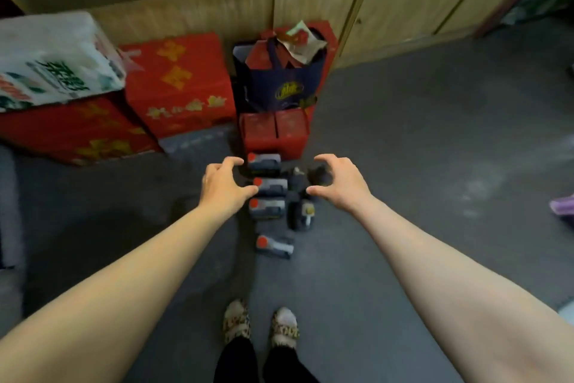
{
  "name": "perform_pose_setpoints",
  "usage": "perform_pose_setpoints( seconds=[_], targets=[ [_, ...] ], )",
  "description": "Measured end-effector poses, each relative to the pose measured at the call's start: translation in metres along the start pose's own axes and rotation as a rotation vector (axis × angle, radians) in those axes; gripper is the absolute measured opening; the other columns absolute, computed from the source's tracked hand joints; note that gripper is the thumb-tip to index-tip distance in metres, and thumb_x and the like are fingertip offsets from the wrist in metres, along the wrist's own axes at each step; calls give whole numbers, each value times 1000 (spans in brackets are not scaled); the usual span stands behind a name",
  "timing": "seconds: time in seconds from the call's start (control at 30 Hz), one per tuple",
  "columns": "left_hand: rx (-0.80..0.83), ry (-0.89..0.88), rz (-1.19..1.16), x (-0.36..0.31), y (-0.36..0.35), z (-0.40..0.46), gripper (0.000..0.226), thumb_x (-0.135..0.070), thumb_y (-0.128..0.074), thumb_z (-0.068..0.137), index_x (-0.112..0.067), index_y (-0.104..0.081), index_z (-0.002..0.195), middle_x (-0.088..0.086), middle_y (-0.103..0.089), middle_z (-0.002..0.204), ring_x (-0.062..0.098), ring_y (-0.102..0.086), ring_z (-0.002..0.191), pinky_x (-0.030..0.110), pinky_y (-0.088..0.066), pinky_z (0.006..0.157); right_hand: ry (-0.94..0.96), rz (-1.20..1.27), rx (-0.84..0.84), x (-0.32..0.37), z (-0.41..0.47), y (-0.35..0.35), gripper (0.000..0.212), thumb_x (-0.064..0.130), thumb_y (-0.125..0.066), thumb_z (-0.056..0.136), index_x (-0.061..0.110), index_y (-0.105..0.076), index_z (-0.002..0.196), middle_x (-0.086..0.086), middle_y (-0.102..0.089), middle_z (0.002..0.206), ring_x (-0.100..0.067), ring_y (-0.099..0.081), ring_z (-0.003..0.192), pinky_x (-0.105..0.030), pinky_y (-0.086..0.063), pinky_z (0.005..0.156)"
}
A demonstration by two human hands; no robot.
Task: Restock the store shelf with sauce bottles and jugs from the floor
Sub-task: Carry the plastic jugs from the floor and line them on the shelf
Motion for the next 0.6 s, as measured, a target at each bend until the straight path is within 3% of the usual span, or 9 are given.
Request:
perform_pose_setpoints(
  seconds=[0.6],
  targets=[
    [250,166,31,240,-266,100,70,-31,-84,75,-26,-51,137,11,-49,135,29,-52,125,37,-44,104,-296,183,222,-210,43,-344,88,40,-84,80,31,-35,152,-9,-44,150,-28,-46,137,-41,-44,105]
  ],
)
Point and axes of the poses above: each hand's wrist, its own z-axis towards the middle knuckle, its own y-axis out of the back of the hand, x = y × z, the point moved 5 cm from there along z, towards the middle knuckle
